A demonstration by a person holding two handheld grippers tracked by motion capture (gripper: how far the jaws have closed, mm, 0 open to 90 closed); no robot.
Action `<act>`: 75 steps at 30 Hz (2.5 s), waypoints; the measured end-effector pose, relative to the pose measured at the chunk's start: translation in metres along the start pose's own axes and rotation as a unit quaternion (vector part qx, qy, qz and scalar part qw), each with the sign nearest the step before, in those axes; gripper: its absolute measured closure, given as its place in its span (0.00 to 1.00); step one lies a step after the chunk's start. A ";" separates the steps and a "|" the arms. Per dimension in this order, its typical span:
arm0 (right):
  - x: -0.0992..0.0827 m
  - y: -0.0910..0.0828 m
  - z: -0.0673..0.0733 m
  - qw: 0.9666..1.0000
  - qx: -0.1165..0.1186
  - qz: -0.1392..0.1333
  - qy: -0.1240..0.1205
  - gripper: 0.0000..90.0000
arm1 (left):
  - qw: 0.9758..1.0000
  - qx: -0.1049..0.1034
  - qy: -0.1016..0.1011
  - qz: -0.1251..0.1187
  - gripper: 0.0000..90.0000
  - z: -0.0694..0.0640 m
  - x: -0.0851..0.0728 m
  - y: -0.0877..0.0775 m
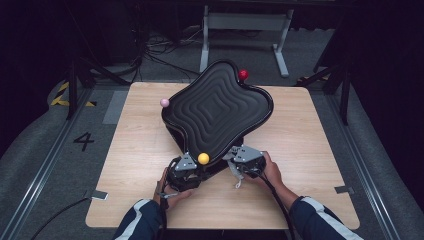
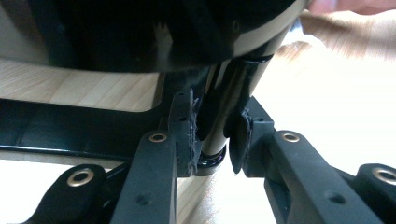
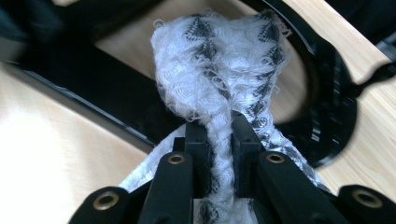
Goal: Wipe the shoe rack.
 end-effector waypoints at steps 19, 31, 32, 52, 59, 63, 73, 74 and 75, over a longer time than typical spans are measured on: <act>0.016 -0.006 0.043 0.999 0.029 -0.018 -0.040 0.91 | 1.000 0.000 0.000 0.000 0.80 0.000 0.000 0.000; -0.010 0.003 -0.019 0.999 -0.031 0.000 0.030 0.91 | 1.000 -0.003 -0.004 -0.002 0.79 -0.001 0.000 0.000; -0.011 0.004 -0.023 0.999 -0.027 -0.003 0.042 0.91 | 1.000 -0.004 -0.004 -0.002 0.79 -0.001 0.000 0.000; 0.009 -0.005 0.033 0.999 0.001 -0.006 -0.046 0.91 | 1.000 0.006 -0.007 0.001 0.79 0.001 0.001 0.001; -0.018 0.000 -0.017 0.999 -0.045 0.028 0.005 0.91 | 1.000 0.004 -0.008 -0.003 0.79 0.003 0.003 0.001; -0.026 0.005 -0.029 0.998 -0.047 0.037 0.029 0.91 | 1.000 -0.001 -0.012 -0.004 0.79 0.003 0.003 0.001; -0.020 0.010 -0.027 0.998 -0.003 0.025 0.052 0.91 | 1.000 -0.002 -0.011 -0.004 0.79 0.003 0.003 0.002; -0.020 0.010 -0.027 0.998 -0.003 0.025 0.052 0.91 | 1.000 -0.002 -0.011 -0.004 0.79 0.003 0.003 0.002; -0.019 0.010 -0.022 0.998 0.008 0.024 0.051 0.91 | 1.000 -0.002 -0.013 -0.003 0.79 0.003 0.003 0.001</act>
Point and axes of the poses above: each handheld gripper's, and its own axes: y roughly forward along the jaws, x roughly out of its top, z roughly to its left, the point moved 10 cm from there along y, roughly forward along the jaws, and after that the axes turned 14 degrees about z, right-handed, at the moved point
